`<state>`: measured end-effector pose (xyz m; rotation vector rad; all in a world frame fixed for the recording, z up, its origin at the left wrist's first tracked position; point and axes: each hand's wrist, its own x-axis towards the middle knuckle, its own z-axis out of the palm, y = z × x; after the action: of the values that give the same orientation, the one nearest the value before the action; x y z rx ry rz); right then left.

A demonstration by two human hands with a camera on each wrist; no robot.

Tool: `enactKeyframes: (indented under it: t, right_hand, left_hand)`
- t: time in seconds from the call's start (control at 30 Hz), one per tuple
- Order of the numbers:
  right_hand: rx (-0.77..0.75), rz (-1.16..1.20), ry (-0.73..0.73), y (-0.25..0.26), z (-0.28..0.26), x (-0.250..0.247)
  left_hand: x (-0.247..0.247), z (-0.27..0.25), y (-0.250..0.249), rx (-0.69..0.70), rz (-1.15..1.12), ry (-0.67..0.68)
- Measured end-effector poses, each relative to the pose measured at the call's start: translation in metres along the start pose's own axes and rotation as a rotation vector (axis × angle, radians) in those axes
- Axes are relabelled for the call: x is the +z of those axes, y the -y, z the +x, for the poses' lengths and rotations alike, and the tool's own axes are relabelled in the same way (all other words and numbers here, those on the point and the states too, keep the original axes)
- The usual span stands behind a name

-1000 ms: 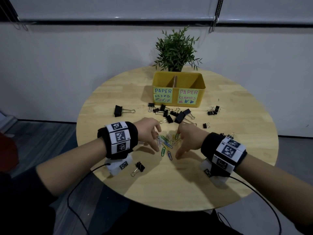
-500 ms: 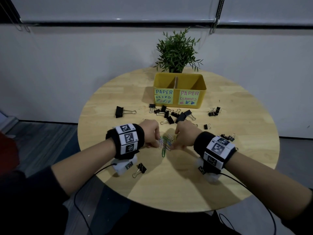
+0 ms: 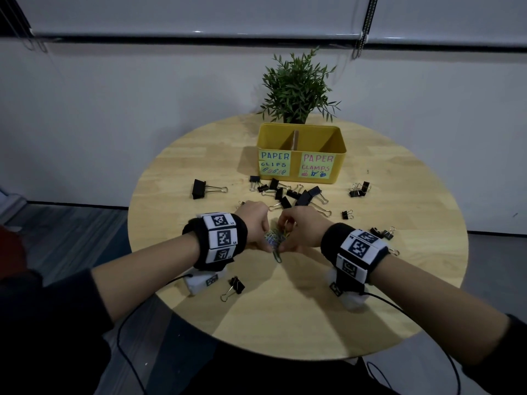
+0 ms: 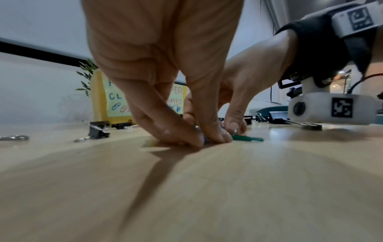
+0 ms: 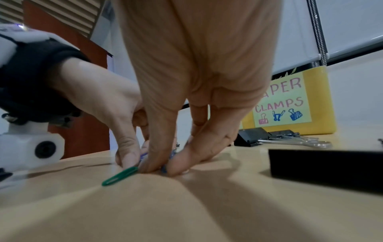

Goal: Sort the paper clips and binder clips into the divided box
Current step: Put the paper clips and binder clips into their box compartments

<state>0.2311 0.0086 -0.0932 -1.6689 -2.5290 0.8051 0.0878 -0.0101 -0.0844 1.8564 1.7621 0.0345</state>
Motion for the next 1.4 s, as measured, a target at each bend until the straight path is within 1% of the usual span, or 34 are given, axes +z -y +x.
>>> enactKeyframes:
  t: [0.07,0.1,0.2,0.3,0.43,0.57,0.73,0.83,0.9,0.97,1.0,1.07,1.13,1.23,1.3,1.4]
  right_hand:
    - [-0.033,0.016,0.006,-0.001,0.002,0.000]
    - [-0.045,0.017,0.010,-0.002,0.003,0.000]
    - [-0.068,-0.001,0.009,-0.001,0.004,0.000]
    - [-0.084,-0.080,-0.008,0.000,0.004,-0.001]
    - [-0.063,-0.181,0.004,0.004,0.008,-0.001]
    - [-0.065,-0.173,0.045,0.003,0.012,-0.005]
    - [-0.005,-0.041,0.154,-0.010,0.019,-0.019]
    - [0.009,0.156,0.191,-0.013,0.019,-0.046]
    - [-0.009,0.254,0.176,-0.010,0.019,-0.070]
    - [-0.035,0.269,0.109,-0.006,0.022,-0.096]
    - [-0.052,0.293,0.061,-0.003,0.027,-0.110]
    - [-0.076,0.412,-0.027,0.004,0.039,-0.131]
    - [-0.074,0.511,-0.088,0.012,0.064,-0.148]
    - [-0.022,0.601,-0.162,0.019,0.104,-0.155]
    - [0.037,0.599,-0.183,0.019,0.122,-0.150]
    - [0.140,0.534,-0.117,0.007,0.137,-0.138]
  left_hand:
    - [0.000,0.000,0.000,-0.042,-0.141,0.015]
    - [0.000,0.000,0.001,-0.048,-0.168,0.016]
    - [0.000,0.002,0.003,-0.012,-0.171,0.004]
    - [0.000,0.006,0.004,0.020,-0.133,0.013]
    - [-0.002,0.012,0.006,0.020,-0.130,0.064]
    - [-0.007,0.020,0.009,-0.006,-0.183,0.143]
    - [-0.011,0.026,0.013,0.002,-0.256,0.202]
    - [-0.016,0.026,0.018,0.030,-0.301,0.217]
    - [-0.026,0.025,0.020,0.075,-0.346,0.217]
    - [-0.042,0.023,0.021,0.133,-0.411,0.207]
    - [-0.054,0.026,0.021,0.156,-0.450,0.182]
    - [-0.074,0.028,0.020,0.178,-0.517,0.086]
    - [-0.097,0.035,0.015,0.194,-0.574,-0.050]
    - [-0.123,0.049,0.005,0.207,-0.658,-0.261]
    - [-0.130,0.064,0.000,0.201,-0.695,-0.374]
    - [-0.121,0.087,-0.008,0.150,-0.743,-0.510]
